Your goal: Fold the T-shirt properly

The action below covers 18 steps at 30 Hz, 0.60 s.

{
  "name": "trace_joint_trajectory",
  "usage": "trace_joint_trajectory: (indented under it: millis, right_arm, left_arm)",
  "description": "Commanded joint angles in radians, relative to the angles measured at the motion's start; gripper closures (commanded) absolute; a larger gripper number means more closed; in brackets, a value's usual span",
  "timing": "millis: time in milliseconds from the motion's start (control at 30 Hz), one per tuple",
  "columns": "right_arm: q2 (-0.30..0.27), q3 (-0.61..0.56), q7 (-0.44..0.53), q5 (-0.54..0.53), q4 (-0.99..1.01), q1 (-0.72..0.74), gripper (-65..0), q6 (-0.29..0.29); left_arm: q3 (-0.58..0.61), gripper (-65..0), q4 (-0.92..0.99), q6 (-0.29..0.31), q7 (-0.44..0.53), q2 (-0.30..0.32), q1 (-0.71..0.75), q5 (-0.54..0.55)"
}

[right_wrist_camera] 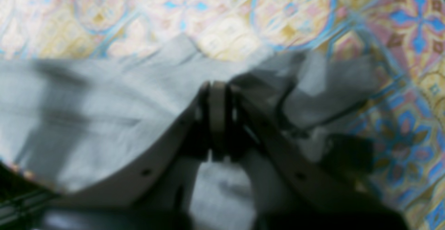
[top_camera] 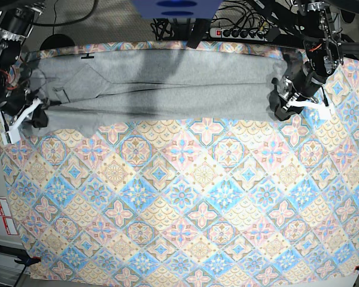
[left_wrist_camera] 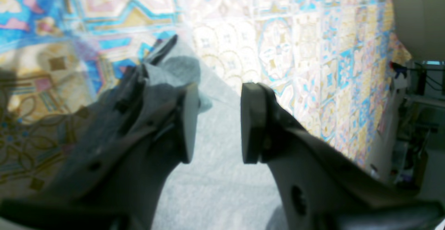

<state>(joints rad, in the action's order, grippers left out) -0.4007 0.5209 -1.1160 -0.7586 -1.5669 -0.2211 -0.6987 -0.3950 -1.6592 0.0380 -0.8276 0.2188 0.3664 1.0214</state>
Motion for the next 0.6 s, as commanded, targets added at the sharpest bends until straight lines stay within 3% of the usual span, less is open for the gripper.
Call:
trace_joint_trajectory:
  millis: [0,267,567]
  right_arm:
    - [-0.025,0.015,0.014,-0.031,-0.043,-0.011,-1.4,0.001]
    - [-0.025,0.018,0.007,-0.128,-0.224,-0.163,-1.4,0.001]
    - [-0.025,0.115,0.007,-0.138,-0.264,-0.257,-1.4,0.001]
  left_arm:
    - [-0.005,-19.6,-0.016,0.009,0.011,0.014,-0.002,0.010]
    - [-0.005,-19.6,-0.014,0.009,0.011,0.014,-0.002,0.010]
    - [-0.003,-19.6,-0.014,0.009,0.011,0.014,-0.002,0.010]
